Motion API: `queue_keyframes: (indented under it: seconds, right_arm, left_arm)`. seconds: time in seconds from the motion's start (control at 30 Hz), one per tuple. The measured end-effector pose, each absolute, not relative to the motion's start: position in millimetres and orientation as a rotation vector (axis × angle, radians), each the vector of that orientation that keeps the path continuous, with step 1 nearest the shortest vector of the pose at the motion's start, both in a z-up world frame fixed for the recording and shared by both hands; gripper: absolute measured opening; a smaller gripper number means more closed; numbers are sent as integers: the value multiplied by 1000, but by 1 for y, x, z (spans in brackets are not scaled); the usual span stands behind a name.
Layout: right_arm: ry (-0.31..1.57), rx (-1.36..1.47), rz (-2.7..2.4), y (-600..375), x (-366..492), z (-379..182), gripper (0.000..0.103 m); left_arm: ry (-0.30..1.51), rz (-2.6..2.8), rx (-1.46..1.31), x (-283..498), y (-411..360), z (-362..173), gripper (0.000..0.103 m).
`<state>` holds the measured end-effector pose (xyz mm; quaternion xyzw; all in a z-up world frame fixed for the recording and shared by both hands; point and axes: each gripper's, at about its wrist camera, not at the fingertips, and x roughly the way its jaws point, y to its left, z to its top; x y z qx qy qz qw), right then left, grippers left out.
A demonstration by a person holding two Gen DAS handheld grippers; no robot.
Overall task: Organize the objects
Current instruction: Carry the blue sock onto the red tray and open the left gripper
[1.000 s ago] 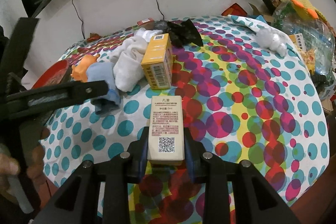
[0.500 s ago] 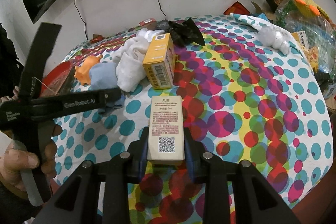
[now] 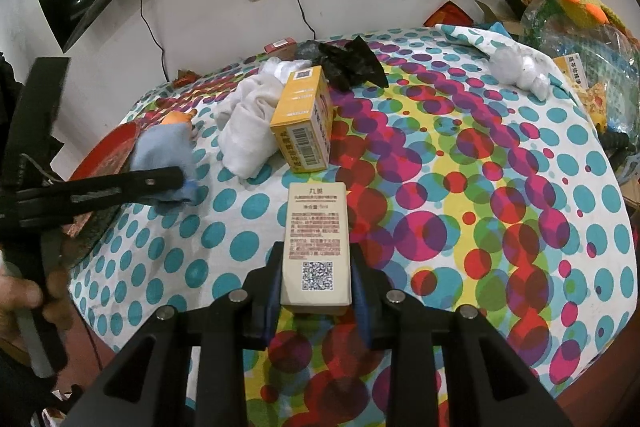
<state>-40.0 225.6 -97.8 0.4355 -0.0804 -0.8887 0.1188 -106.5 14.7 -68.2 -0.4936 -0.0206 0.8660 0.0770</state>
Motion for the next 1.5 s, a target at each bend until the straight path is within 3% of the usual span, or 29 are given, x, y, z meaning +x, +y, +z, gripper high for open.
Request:
queue_keyframes:
  seconds: [0.3,0.73,1.13,1.5]
  right_arm:
    - [-222,1261,-2624,225,-38,-95,30]
    - [-241,1263,-2649,231,-37,-94,30]
    - [-212,1284,-2675,227,-38,-95,30]
    - [-158,1276,-2673,205,-40,-84,30]
  left_arm:
    - [-25,2698,-1429,-90,-31,-35,21]
    - [-81,2953,-1494,-72,-165,-14,21]
    - [-159,3061,-1665,-54,-271,-44,21]
    - [-202,3038,-1762,-46,-312,-71,21]
